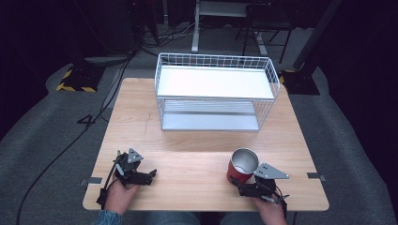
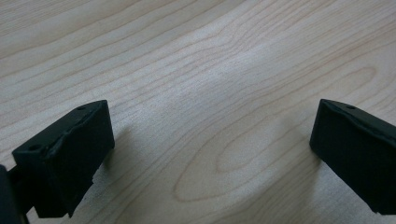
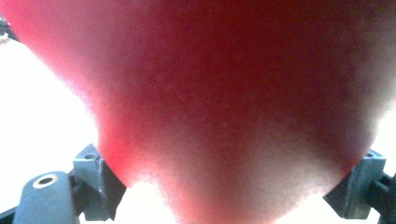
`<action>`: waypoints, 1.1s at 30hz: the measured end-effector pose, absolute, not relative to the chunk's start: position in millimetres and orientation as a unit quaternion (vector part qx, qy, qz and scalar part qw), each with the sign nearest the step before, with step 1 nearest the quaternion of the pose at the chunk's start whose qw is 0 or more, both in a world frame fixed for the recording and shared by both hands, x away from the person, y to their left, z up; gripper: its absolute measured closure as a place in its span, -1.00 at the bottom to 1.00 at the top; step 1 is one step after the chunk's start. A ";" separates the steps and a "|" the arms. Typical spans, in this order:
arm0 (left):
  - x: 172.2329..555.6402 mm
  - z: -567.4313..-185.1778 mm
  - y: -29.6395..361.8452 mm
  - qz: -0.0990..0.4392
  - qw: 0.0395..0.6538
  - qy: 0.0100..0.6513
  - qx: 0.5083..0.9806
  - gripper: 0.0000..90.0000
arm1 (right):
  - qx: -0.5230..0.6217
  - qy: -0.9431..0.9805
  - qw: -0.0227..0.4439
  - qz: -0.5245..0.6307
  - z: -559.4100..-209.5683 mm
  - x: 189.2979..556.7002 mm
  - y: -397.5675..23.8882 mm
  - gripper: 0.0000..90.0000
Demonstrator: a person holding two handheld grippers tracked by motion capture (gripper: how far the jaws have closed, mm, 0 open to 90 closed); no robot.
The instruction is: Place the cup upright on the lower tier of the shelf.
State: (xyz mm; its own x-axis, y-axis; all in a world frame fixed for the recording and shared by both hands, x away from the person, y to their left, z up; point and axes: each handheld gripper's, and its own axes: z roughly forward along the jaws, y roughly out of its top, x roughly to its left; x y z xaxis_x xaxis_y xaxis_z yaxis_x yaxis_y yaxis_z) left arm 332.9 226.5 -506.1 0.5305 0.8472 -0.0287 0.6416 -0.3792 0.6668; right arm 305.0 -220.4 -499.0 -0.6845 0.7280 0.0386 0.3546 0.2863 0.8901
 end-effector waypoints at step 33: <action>332.9 -506.1 226.4 0.161 0.319 0.457 0.814 -1.00 | 0.373 0.770 0.199 0.477 -446.5 334.6 -212.8 -0.63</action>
